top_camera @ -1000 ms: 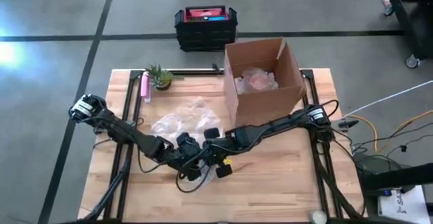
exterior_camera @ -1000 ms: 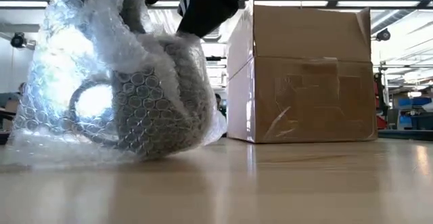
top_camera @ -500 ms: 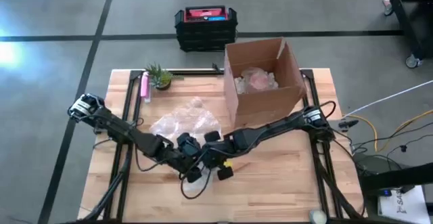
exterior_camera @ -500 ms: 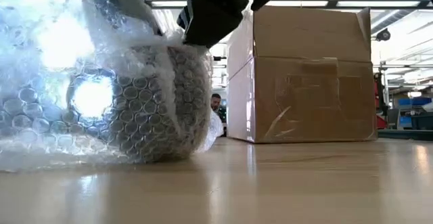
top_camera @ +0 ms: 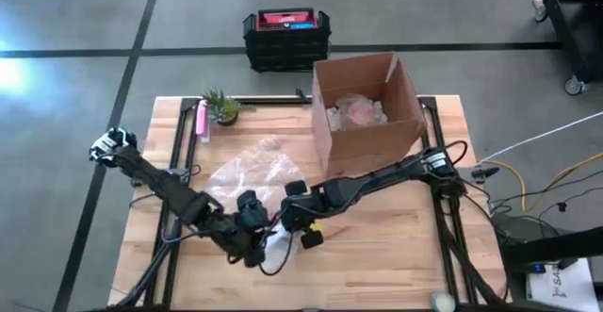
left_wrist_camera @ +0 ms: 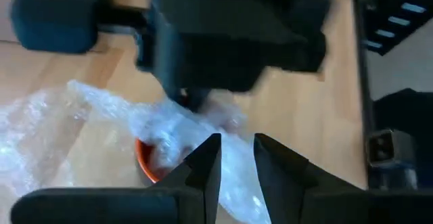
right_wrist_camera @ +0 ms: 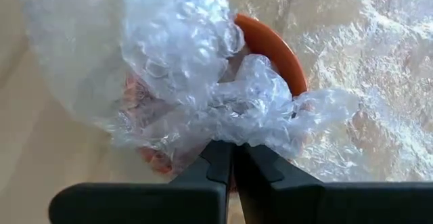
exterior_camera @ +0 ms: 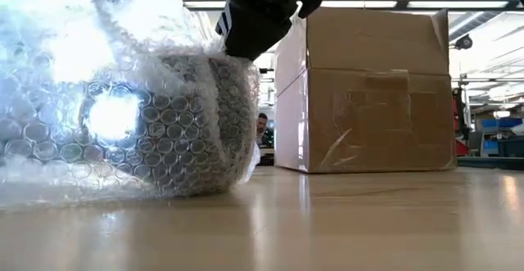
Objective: Wrap mug
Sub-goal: Wrap the black mug with transparent bubble wrap
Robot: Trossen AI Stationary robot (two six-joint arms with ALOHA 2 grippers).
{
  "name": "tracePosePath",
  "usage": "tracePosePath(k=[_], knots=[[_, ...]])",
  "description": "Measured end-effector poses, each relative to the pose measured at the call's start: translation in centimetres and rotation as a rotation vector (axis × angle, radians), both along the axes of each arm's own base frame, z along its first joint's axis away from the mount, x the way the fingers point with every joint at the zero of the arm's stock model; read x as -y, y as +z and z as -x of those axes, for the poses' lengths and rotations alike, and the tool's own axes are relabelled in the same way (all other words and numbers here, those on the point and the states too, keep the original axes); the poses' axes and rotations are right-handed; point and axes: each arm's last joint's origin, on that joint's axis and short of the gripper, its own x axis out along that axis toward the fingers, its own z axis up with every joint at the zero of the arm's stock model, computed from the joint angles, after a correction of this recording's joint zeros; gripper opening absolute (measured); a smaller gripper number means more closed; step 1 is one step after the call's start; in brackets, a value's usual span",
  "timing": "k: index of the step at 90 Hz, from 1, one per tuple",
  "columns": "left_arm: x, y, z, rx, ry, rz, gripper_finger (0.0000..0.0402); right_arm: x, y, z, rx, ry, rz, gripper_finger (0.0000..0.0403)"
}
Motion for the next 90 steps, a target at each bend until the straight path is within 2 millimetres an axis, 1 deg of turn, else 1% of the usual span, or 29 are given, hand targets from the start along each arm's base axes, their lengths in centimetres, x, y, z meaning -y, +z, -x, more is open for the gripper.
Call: tracePosePath(k=[6,16,25,33,42,55,62,75,82,90], knots=[[0.4,-0.6,0.5,-0.017,-0.012,0.008,0.0075,0.0,0.0,0.0,0.0,-0.003,-0.002,0.0],[0.8,-2.4,0.8,-0.065,-0.01,0.011,0.0075,0.0,0.0,0.0,-0.001,-0.003,-0.003,0.0],[0.9,-3.7,0.5,-0.086,-0.019,0.039,0.0075,0.0,0.0,0.0,-0.001,-0.002,-0.003,0.0],[0.7,-3.9,-0.3,-0.058,-0.021,0.025,0.0075,-0.1,0.0,0.0,0.003,-0.001,-0.004,0.0],[0.1,-4.1,-1.4,-0.015,0.013,-0.007,0.0075,-0.1,0.1,-0.2,0.021,0.0,-0.009,0.0],[-1.4,-5.2,-2.9,-0.039,0.091,-0.045,0.0075,-0.1,0.1,-0.2,0.024,0.004,-0.007,0.0],[-1.8,-5.9,-3.5,-0.051,0.123,-0.056,0.0075,0.0,0.1,0.1,-0.002,0.021,0.007,0.0],[-2.0,-6.5,-4.1,-0.056,0.139,-0.074,0.0075,0.2,0.9,0.7,-0.053,0.028,0.023,0.0],[-2.0,-6.6,-4.1,-0.058,0.132,-0.081,0.0075,0.2,1.5,0.8,-0.066,0.023,0.023,0.0],[-2.0,-6.5,-4.1,-0.059,0.121,-0.086,0.0075,0.1,1.7,0.8,-0.064,0.024,0.021,0.0]])
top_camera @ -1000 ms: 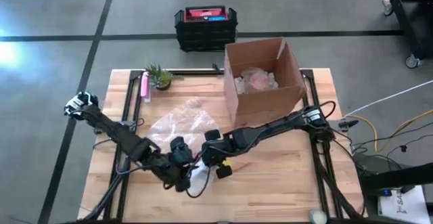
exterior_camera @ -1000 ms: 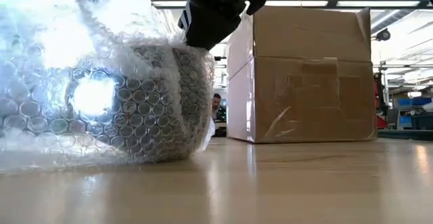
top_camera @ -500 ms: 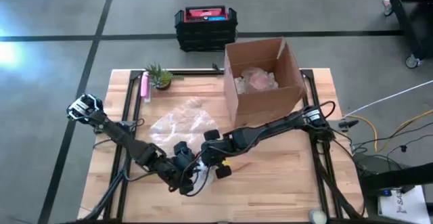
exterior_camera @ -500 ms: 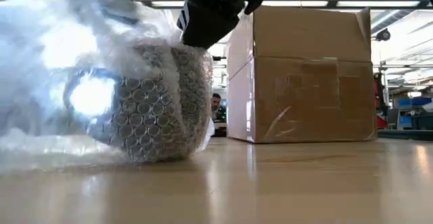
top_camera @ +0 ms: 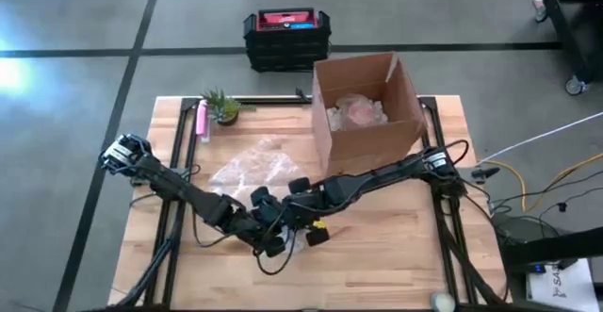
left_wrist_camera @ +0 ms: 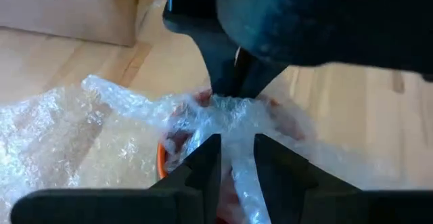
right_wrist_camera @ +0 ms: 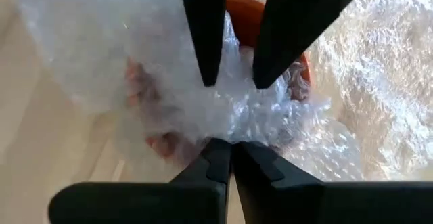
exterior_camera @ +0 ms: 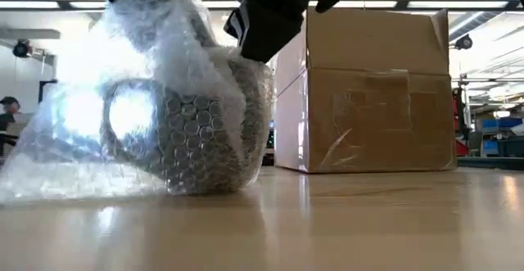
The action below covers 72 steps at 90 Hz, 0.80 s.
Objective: Wrap mug
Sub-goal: Wrap the black mug with transparent bubble wrap
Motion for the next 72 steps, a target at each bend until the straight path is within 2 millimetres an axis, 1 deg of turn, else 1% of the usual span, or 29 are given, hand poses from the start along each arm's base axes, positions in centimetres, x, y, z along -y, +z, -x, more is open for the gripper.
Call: tracePosePath(k=[19,27,40,50,62,72], knots=[[0.1,0.3,-0.1,0.007,-0.016,-0.005,0.0075,-0.2,0.0,0.0,0.002,-0.007,-0.005,0.0],[0.1,1.0,-0.2,0.014,-0.037,-0.009,0.0075,-0.2,0.1,0.1,0.003,-0.006,-0.009,0.0],[0.3,2.4,-0.2,0.05,-0.059,-0.012,0.0075,0.0,1.1,0.3,0.023,-0.006,-0.008,0.0],[0.2,2.0,0.0,0.031,-0.063,-0.041,0.0075,0.1,1.3,0.5,0.006,0.027,0.014,0.0],[0.1,1.6,0.1,0.023,-0.053,-0.034,0.0075,0.3,3.2,0.6,0.009,0.03,0.014,0.0],[0.1,1.5,0.2,0.014,-0.046,-0.036,0.0075,0.3,3.9,0.6,0.003,0.02,0.012,0.0]])
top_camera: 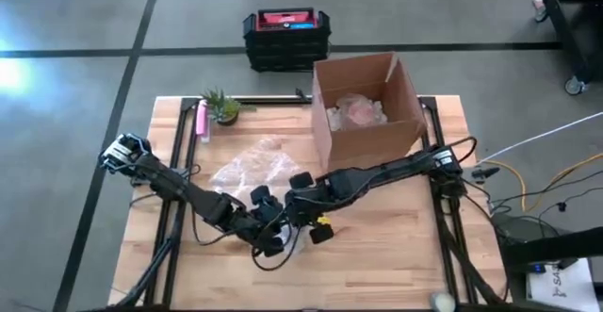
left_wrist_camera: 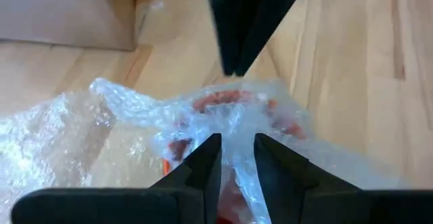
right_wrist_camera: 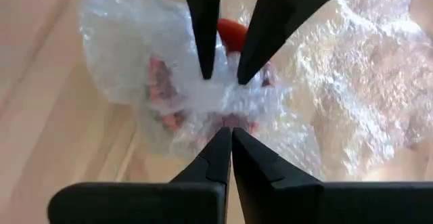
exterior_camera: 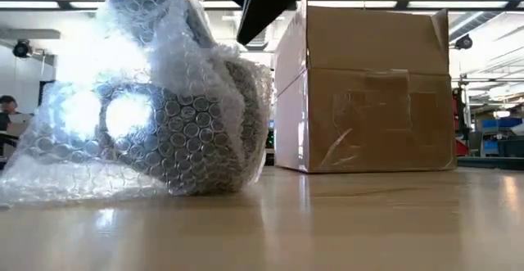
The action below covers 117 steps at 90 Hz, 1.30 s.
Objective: Wrap mug
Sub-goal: Wrap the black mug with transparent bubble wrap
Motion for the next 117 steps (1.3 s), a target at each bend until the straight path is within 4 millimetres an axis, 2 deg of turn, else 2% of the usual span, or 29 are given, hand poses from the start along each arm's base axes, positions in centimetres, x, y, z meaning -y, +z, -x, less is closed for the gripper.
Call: tracePosePath(k=[16,41,51,72,87,103,117], knots=[[0.0,0.1,0.0,0.004,0.002,0.001,0.0075,-0.4,0.7,-0.8,0.09,-0.009,-0.032,0.0],[0.3,-0.1,0.6,-0.028,-0.009,0.016,0.0075,-0.5,-3.6,-1.4,0.031,-0.048,-0.04,0.0],[0.1,1.0,0.9,0.013,0.009,0.033,0.0075,-0.5,-5.7,-1.6,0.001,-0.068,-0.042,0.0],[-0.3,2.0,2.5,-0.03,0.013,0.038,0.0075,-0.5,-5.7,-1.5,-0.002,-0.069,-0.042,0.0],[-1.7,1.8,4.3,-0.095,0.185,-0.066,0.0075,-0.5,-5.7,-1.6,0.003,-0.076,-0.052,0.0],[-2.5,-0.1,5.0,-0.161,0.225,-0.105,0.0075,-0.6,-6.5,-1.8,-0.008,-0.072,-0.071,0.0],[-3.2,-2.6,5.8,-0.272,0.244,-0.011,0.0075,-0.7,-6.8,-1.9,-0.009,-0.073,-0.07,0.0]])
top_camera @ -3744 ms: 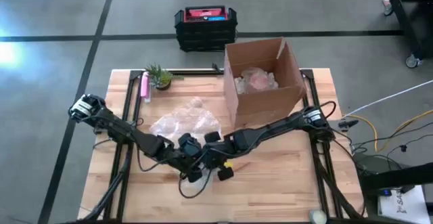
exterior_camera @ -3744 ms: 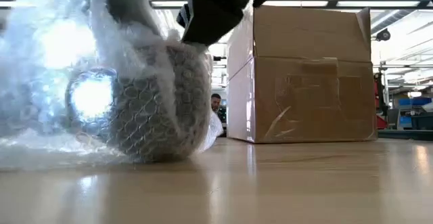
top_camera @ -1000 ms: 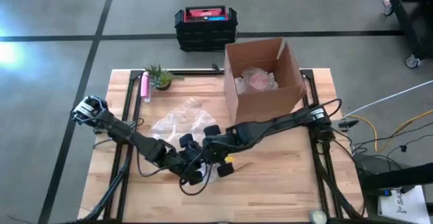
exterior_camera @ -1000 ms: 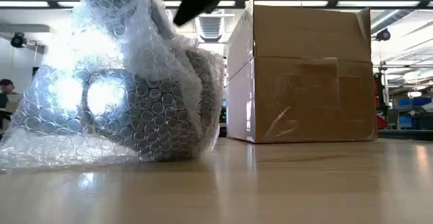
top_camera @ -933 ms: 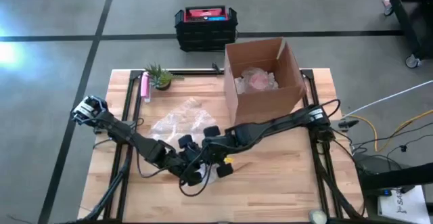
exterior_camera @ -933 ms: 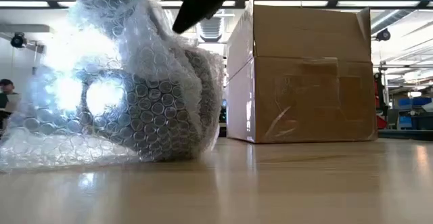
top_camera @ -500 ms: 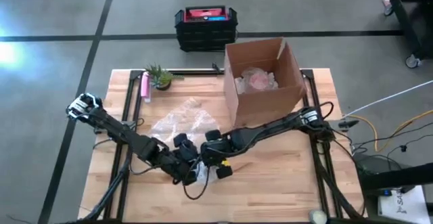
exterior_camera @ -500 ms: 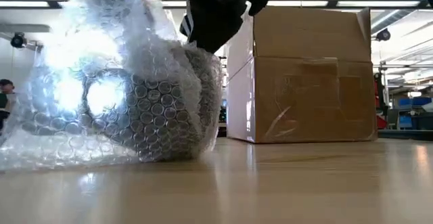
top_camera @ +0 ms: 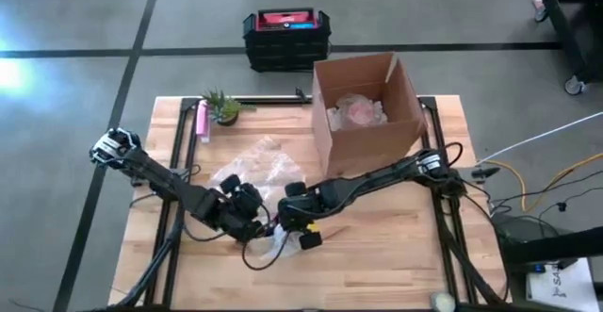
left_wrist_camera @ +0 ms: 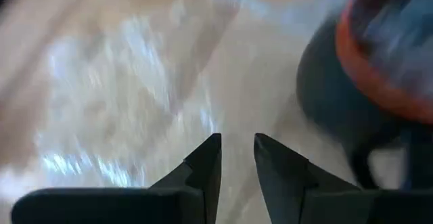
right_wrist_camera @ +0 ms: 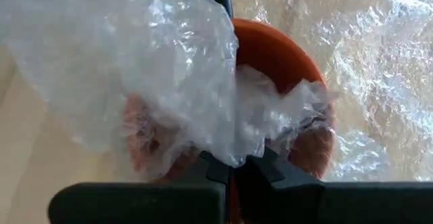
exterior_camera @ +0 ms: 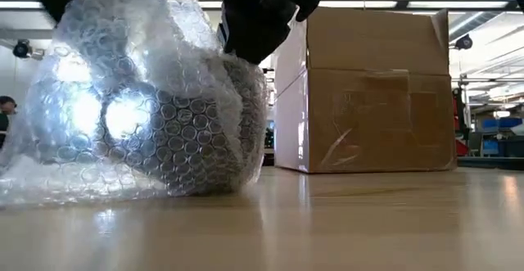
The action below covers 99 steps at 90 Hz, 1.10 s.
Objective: Wrap mug
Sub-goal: Wrap the black mug with transparent bubble wrap
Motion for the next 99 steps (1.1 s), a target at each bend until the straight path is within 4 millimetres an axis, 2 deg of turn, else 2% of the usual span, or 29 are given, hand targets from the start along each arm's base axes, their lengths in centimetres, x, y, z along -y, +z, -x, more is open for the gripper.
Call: tracePosePath(k=[15,33,51,66,77,87,99], knots=[[-1.5,-2.6,1.1,-0.138,0.087,0.123,0.0075,-0.1,0.0,-0.2,0.019,-0.007,-0.008,0.0],[-4.6,-3.0,1.8,-0.161,0.25,0.129,0.0087,-0.1,0.0,-0.2,0.025,0.001,-0.007,0.0],[-9.3,-3.7,3.4,-0.175,0.401,0.138,0.0173,-0.1,0.0,-0.2,0.026,0.005,-0.006,0.0],[-12.7,-5.8,4.5,-0.173,0.493,0.187,0.0248,-0.1,0.0,-0.3,0.029,0.005,-0.006,0.0],[-14.3,-7.3,5.1,-0.157,0.548,0.204,0.0276,-0.2,0.0,-0.3,0.033,0.006,-0.007,0.0],[-14.8,-8.1,5.1,-0.155,0.52,0.23,0.0265,-0.2,0.0,-0.3,0.035,0.006,-0.008,0.0],[-14.8,-8.0,4.7,-0.111,0.486,0.273,0.0182,-0.2,0.0,-0.3,0.037,0.007,-0.008,0.0]])
